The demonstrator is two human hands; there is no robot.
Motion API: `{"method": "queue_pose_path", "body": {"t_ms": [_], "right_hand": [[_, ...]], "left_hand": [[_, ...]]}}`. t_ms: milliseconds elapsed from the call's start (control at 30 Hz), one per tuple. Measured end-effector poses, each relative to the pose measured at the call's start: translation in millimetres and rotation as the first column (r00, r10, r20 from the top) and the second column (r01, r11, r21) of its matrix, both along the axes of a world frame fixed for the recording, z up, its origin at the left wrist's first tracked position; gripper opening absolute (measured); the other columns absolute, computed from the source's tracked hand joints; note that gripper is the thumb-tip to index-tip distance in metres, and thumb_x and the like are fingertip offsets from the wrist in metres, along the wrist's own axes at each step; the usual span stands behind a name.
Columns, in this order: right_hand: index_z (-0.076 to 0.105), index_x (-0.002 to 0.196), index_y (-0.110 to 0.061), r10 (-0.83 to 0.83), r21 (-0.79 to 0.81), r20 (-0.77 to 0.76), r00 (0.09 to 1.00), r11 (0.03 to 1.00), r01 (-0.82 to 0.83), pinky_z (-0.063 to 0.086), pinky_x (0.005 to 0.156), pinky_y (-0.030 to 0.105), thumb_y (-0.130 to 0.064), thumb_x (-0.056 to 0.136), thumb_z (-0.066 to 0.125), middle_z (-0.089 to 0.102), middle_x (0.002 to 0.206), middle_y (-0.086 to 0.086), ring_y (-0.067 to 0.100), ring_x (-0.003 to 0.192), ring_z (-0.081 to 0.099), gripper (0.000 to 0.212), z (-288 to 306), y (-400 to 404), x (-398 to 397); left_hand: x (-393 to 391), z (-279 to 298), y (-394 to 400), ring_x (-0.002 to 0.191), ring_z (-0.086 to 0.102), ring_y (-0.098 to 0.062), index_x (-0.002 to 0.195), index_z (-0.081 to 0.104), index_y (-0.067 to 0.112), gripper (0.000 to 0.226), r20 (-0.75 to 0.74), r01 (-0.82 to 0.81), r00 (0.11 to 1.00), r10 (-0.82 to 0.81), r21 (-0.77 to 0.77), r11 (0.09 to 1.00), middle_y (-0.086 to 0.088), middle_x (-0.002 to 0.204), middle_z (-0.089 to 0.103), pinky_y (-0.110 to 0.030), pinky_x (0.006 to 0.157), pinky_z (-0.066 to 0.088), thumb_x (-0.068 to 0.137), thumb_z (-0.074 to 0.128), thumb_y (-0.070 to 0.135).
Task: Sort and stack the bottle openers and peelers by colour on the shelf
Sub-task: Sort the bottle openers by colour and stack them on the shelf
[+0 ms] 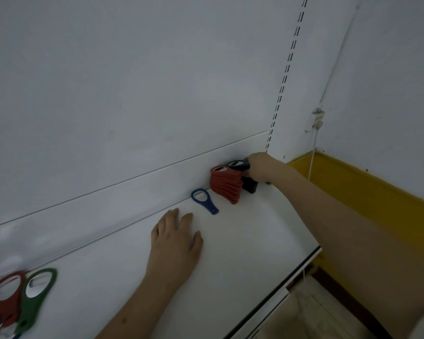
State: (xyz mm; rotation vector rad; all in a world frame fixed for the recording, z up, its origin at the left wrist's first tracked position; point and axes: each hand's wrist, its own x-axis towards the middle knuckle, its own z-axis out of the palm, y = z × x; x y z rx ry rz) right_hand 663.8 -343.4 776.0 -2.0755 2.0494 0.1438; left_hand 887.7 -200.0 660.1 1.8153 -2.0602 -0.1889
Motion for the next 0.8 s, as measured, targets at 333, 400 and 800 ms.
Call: {"method": "queue_pose_path", "body": {"t_ms": [333, 400, 800], "right_hand": [[0.049, 0.073, -0.01, -0.003, -0.158, -0.095, 0.995, 0.987, -0.012, 0.042, 0.066, 0.029, -0.03, 0.087, 0.063, 0.044, 0.071, 0.001, 0.024, 0.077, 0.054, 0.029, -12.3, -8.9, -3.6], [0.049, 0.074, -0.012, -0.002, -0.188, -0.142, 0.99, 0.982, -0.025, 0.041, 0.066, 0.029, -0.035, 0.087, 0.062, 0.042, 0.07, 0.0, 0.023, 0.076, 0.054, 0.029, -13.0, -7.6, -3.0], [0.04, 0.066, -0.016, -0.033, -0.289, -0.178, 0.983, 0.957, -0.02, 0.033, 0.057, 0.027, -0.041, 0.09, 0.056, 0.04, 0.068, -0.002, 0.02, 0.068, 0.049, 0.039, -22.5, -8.1, -5.5]], "left_hand": [[-0.7, -3.4, -2.8, 0.132, 0.045, -0.03, 0.133, 0.057, 0.019, 0.066, 0.01, -0.031, 0.999, 0.031, -0.014, 0.999, -0.013, 0.139, 0.05, -0.044, 0.109, 0.034, 0.086, 0.029, 0.054], [-0.5, -4.6, -3.4, 0.129, 0.048, -0.031, 0.131, 0.059, 0.019, 0.063, 0.011, -0.031, 0.999, 0.031, -0.023, 0.999, -0.014, 0.137, 0.052, -0.045, 0.106, 0.037, 0.086, 0.032, 0.053], [-1.2, -5.9, -4.1, 0.133, 0.043, -0.028, 0.135, 0.057, 0.02, 0.066, 0.009, -0.036, 0.999, 0.037, -0.039, 0.999, -0.011, 0.141, 0.048, -0.042, 0.111, 0.032, 0.086, 0.028, 0.054]]}}
